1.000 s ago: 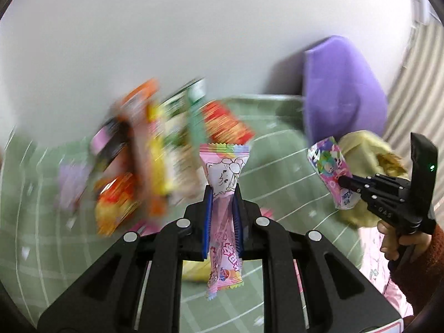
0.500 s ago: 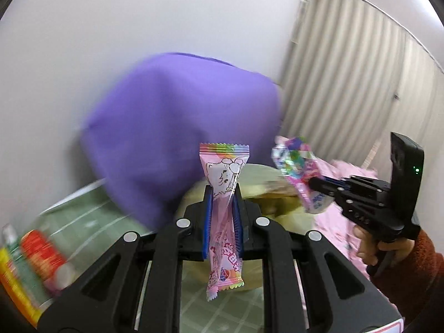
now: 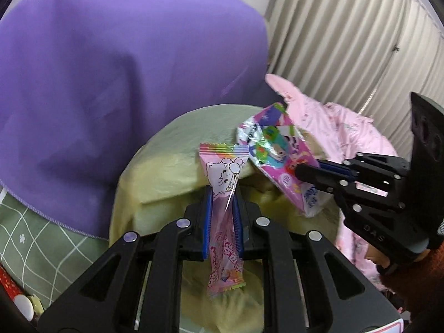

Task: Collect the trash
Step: 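Carry both held wrappers over the open yellow trash bag with both tools, then open both tools to drop the wrappers into the yellow bag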

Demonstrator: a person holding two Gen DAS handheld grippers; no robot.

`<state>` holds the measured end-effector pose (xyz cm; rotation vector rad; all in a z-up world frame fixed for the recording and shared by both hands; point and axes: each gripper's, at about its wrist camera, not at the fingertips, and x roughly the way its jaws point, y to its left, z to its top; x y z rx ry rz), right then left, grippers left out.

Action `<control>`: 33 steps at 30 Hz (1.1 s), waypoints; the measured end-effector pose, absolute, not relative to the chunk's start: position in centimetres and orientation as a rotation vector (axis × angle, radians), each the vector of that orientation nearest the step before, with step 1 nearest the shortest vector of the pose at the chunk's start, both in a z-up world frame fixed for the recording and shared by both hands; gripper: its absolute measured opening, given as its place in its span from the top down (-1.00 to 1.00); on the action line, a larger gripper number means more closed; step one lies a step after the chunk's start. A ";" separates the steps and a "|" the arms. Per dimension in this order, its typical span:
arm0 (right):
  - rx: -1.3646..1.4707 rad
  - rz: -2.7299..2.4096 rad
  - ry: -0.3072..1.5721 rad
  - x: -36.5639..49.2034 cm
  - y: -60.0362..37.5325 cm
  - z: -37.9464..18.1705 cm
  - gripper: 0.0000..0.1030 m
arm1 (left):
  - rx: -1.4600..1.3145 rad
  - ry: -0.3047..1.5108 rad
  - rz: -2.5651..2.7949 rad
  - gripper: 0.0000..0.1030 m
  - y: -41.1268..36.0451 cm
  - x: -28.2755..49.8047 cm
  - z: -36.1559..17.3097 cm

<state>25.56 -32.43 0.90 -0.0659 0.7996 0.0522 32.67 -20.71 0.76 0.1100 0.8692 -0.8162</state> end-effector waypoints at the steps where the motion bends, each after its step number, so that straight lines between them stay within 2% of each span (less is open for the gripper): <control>1: -0.069 0.049 0.804 26.0 -32.6 0.6 0.85 | 0.116 0.876 -0.797 0.74 -20.9 33.3 0.2; 9: -0.102 0.030 0.836 27.6 -33.2 -1.2 0.85 | 0.130 0.883 -0.741 0.74 -21.4 34.5 -2.2; 22: -0.040 0.017 0.824 25.8 -33.5 -0.9 0.85 | 0.038 0.887 -0.818 0.71 -20.5 33.9 -1.9; 25: -0.031 0.020 0.817 25.3 -33.4 -0.8 0.85 | 0.027 0.865 -0.841 0.55 -20.0 33.5 -1.3; 29: -0.002 0.025 0.797 24.7 -33.4 -0.4 0.81 | -0.012 0.850 -0.856 0.22 -18.8 33.1 -0.1; 31: 0.002 0.009 0.788 24.5 -33.4 -0.2 0.79 | -0.034 0.840 -0.849 0.17 -18.1 33.0 0.4; 33: -0.001 -0.012 0.780 24.1 -33.4 0.1 0.67 | -0.055 0.821 -0.820 0.15 -16.9 32.7 1.0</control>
